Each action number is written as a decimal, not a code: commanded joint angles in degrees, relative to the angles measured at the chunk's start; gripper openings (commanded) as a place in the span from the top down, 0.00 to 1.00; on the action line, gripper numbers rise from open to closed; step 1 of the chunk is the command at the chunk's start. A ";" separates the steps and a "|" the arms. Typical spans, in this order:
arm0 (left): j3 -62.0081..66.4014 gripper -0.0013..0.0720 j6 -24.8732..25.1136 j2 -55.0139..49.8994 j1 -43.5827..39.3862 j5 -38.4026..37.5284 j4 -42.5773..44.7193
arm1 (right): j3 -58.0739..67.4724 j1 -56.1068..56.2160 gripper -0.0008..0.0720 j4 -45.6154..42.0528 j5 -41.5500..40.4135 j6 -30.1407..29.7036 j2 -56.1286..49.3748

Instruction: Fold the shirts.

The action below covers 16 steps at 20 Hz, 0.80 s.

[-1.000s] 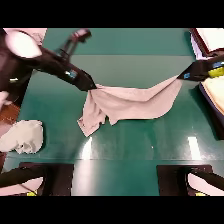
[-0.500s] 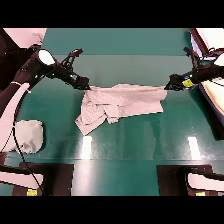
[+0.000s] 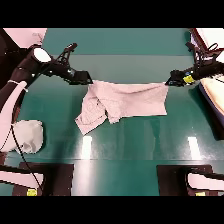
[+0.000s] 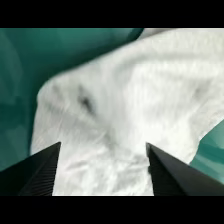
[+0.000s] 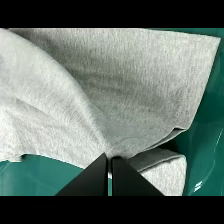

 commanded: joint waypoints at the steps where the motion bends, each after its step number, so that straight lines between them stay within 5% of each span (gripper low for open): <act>1: -0.04 0.15 0.00 1.97 3.69 -9.22 5.25 | 0.22 -0.02 0.97 -0.02 1.03 -0.83 0.04; 6: -12.44 0.15 3.23 4.87 4.55 -7.67 3.43 | 0.22 -0.02 0.97 0.00 0.74 -0.94 0.11; 11: -21.81 0.15 4.48 4.74 -1.20 5.84 2.12 | 0.22 -0.02 0.97 0.09 0.72 -0.92 0.11; 16: -21.79 0.16 2.49 4.52 -3.74 11.45 2.12 | 0.22 0.00 0.97 0.13 1.70 -0.92 0.11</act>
